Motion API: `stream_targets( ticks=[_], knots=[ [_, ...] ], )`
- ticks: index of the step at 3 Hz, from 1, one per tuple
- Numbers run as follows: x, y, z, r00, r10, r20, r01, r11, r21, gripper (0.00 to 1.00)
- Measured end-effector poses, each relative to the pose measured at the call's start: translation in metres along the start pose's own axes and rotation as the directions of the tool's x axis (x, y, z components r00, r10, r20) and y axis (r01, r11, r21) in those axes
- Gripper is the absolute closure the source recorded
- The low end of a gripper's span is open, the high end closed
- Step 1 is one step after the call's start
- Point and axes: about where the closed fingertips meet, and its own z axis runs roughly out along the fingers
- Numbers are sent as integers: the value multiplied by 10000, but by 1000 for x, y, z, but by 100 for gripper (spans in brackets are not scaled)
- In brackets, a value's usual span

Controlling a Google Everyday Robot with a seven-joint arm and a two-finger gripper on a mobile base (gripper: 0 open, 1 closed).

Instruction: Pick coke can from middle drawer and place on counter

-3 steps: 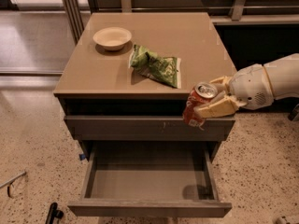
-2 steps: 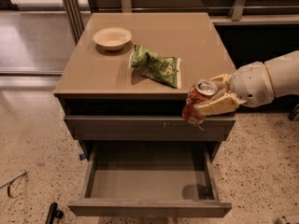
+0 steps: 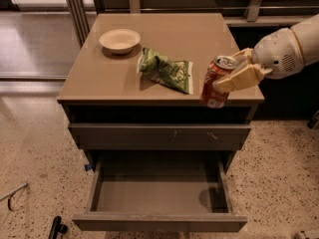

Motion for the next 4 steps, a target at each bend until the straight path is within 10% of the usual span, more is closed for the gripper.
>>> stream_targets(
  ticks=[4],
  knots=[
    [-30,-35,-16,9958,-561,-720,594,9972,457,100]
  ],
)
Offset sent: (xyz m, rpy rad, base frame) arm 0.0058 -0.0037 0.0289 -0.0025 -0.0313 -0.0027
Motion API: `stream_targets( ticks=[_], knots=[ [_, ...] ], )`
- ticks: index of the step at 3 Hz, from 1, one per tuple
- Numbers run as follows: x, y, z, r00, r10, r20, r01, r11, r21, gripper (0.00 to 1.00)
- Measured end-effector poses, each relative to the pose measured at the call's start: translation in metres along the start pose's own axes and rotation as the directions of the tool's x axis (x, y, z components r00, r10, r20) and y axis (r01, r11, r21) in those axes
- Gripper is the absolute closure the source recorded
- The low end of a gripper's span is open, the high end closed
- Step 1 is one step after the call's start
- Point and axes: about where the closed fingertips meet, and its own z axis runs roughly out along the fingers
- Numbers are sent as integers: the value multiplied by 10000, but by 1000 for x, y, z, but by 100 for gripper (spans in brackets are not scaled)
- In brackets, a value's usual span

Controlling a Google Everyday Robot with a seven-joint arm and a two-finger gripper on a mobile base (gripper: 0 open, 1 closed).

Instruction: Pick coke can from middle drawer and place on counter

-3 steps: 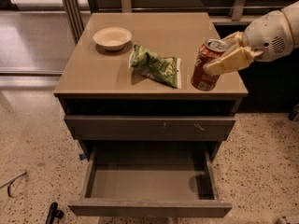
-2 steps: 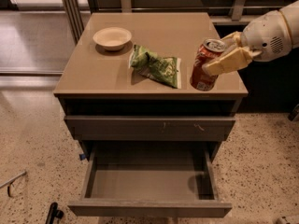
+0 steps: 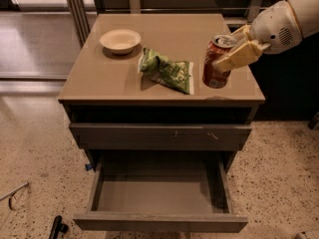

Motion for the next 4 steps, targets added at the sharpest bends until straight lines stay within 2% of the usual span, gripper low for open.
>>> stream_targets(
  ticks=[1,2,4],
  knots=[
    [-1,-26,4,9998,-57,-216,61,9998,188,100],
    [9,-47,12,9998,112,-174,-106,9994,331,100],
    [40,-65,31,9951,962,235,-967,9951,218,100]
  ],
)
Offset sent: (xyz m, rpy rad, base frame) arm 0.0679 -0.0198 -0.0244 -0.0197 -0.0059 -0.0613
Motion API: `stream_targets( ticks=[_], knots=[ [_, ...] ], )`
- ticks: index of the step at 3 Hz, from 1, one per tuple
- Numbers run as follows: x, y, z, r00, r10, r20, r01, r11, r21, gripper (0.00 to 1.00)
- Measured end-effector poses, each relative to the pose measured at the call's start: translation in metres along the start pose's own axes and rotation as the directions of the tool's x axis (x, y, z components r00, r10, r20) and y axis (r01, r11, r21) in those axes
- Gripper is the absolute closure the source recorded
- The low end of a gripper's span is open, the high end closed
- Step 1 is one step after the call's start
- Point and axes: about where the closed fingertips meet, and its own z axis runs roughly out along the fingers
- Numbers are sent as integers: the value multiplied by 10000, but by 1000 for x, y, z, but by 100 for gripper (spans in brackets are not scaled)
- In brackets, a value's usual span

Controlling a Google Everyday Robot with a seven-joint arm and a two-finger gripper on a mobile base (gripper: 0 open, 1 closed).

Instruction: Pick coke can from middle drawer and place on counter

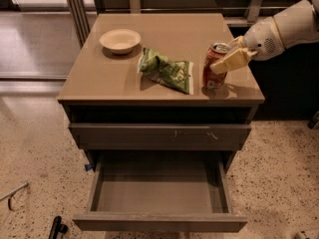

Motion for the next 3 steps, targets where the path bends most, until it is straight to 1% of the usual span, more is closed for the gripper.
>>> stream_targets(
  ticks=[1,3],
  knots=[
    [11,-4,7,9995,317,89,-316,9995,-92,100],
    [19,-5,19,9983,549,199,-544,9982,-255,100]
  ],
)
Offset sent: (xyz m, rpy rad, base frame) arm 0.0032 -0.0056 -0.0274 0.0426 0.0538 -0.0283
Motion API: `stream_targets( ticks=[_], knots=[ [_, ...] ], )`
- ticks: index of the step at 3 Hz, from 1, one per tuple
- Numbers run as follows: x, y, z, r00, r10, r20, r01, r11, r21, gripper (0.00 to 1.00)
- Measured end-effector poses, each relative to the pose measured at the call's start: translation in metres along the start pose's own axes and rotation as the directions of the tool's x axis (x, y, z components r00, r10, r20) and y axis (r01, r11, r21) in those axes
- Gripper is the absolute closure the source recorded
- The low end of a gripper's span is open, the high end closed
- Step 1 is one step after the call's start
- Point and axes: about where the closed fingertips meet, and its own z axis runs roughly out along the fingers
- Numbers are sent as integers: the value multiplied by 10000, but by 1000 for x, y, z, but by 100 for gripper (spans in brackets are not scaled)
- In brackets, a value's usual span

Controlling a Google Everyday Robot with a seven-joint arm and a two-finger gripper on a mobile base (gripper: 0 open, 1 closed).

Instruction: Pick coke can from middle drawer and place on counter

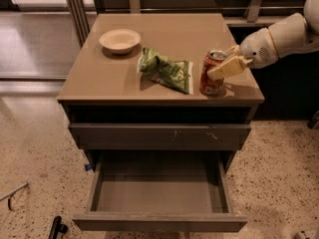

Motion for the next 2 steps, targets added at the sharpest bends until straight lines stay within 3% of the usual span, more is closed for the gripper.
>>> stream_targets(
  ticks=[2],
  knots=[
    [0,0,0,10000,0,0,0,10000,0,58]
  ],
)
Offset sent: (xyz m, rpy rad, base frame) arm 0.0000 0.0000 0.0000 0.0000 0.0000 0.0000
